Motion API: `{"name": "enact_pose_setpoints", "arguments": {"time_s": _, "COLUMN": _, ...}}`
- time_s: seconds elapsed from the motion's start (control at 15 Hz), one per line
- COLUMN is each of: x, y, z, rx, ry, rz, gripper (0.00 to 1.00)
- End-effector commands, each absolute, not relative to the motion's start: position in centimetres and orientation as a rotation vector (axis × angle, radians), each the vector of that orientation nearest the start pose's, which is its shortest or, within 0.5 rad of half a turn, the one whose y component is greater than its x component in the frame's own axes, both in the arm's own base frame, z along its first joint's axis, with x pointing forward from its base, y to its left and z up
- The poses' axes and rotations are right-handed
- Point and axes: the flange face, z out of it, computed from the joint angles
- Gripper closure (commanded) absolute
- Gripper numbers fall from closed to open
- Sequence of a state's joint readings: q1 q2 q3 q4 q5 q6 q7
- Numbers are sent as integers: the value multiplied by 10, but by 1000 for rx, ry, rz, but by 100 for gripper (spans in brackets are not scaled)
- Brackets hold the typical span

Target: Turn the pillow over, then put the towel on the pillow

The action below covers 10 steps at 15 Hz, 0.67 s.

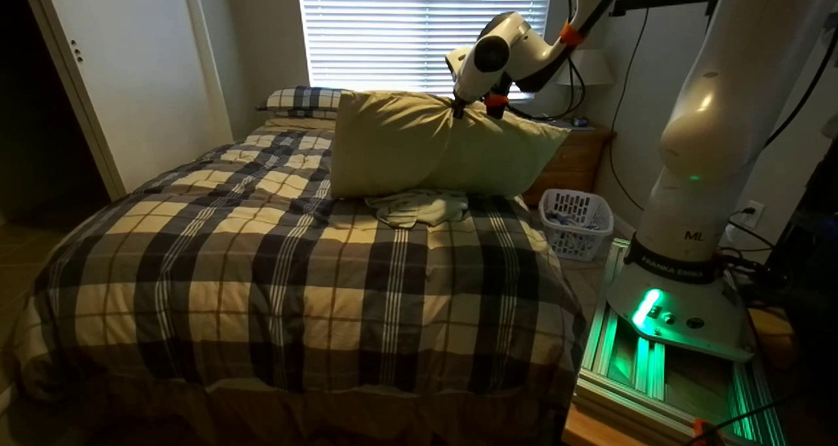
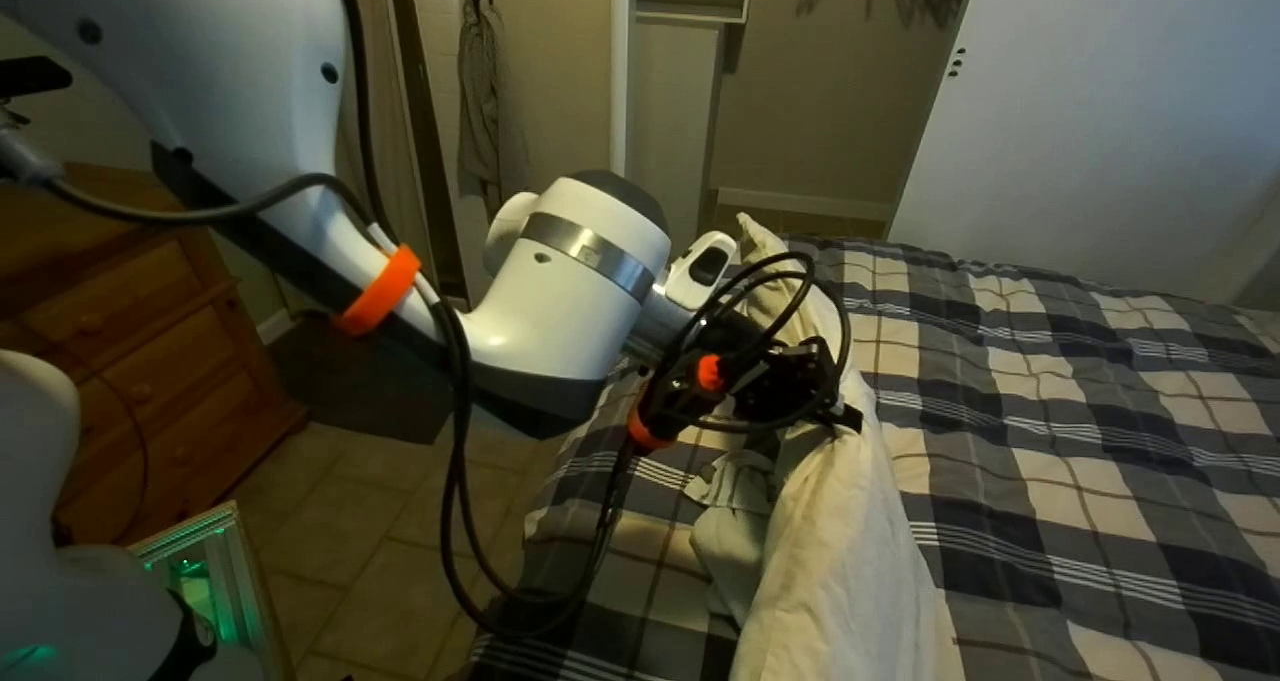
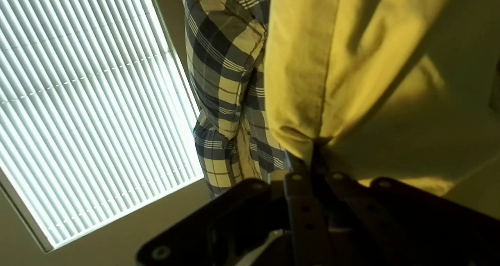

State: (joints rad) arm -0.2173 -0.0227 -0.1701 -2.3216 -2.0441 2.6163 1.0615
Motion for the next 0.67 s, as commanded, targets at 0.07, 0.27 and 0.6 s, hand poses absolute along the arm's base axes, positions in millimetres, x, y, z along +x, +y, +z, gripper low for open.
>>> {"name": "enact_pose_setpoints", "arguments": {"time_s": 0.07, "x": 514, "y": -210, "z": 379, "rx": 1924, "ry": 295, "rz": 672, "gripper": 94}}
{"name": "enact_pose_setpoints", "arguments": {"time_s": 0.27, "x": 536, "y": -238, "z": 390, "rx": 1863, "ry": 297, "rz": 672, "gripper": 94}}
{"name": "enact_pose_setpoints", "arguments": {"time_s": 0.6, "x": 575, "y": -290, "z": 380, "rx": 1811, "ry": 257, "rz": 686, "gripper": 94}}
